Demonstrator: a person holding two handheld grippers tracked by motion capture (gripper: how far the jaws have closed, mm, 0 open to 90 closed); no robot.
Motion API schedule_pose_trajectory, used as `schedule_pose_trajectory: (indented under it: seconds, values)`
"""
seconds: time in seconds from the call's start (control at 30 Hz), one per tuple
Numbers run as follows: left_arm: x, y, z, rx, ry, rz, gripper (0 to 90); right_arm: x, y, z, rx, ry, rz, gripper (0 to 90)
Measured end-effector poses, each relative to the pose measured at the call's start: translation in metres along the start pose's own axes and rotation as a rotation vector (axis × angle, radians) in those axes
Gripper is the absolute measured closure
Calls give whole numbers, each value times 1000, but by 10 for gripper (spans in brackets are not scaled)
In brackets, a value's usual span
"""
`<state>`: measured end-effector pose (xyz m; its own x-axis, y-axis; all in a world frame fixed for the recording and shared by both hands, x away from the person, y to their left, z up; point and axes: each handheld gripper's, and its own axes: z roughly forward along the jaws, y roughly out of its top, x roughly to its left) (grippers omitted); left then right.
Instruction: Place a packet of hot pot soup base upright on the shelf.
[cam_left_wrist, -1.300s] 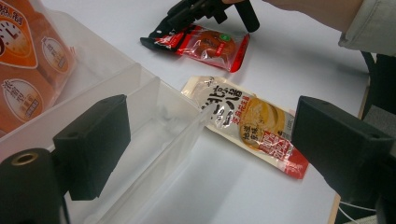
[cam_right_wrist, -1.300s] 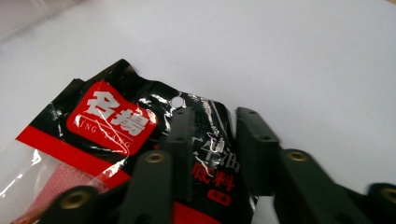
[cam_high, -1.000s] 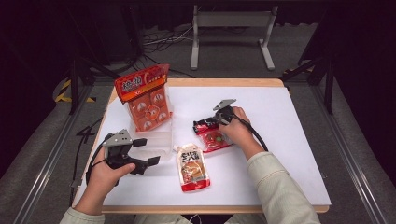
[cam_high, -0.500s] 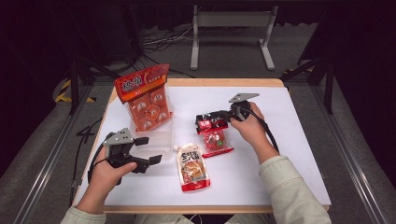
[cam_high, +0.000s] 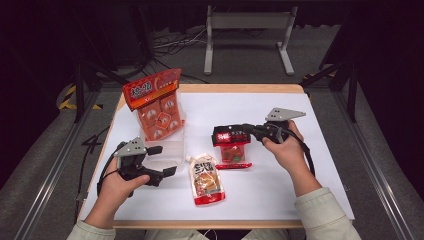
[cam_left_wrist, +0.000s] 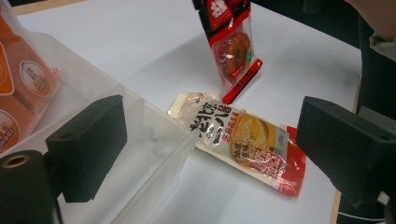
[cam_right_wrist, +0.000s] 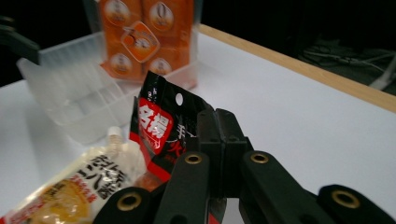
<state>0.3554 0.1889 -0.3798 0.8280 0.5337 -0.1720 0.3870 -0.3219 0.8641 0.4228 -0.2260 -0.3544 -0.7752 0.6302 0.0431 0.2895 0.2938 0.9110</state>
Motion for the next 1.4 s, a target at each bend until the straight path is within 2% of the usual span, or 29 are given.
schedule_pose_trajectory:
  seconds: [0.13,0.17,0.33,0.6,0.73,0.83,1.03,1.13,1.4]
  values:
    - [-1,0,1,-3,4,1,99,13,1,-13,-55,42,-12,900]
    - [-1,0,1,9,6,4,99,16,2,-16,-66,54,-14,900]
    - [-3,1,5,4,-3,15,105,29,10,-25,-72,64,-59,900]
    - [-5,3,6,-20,-7,26,106,35,15,-36,-117,98,-69,900]
    - [-8,6,8,-37,-27,25,112,41,19,-39,-134,130,-78,900]
    - [-10,10,9,-58,-34,42,112,47,22,-40,-142,156,-93,900]
    - [-14,16,14,-72,-45,45,111,55,26,-42,-170,175,-118,900]
    - [-17,19,16,-85,-60,47,114,56,25,-42,-186,197,-112,900]
    - [-24,25,23,-97,-77,65,122,67,27,-40,-188,236,-138,900]
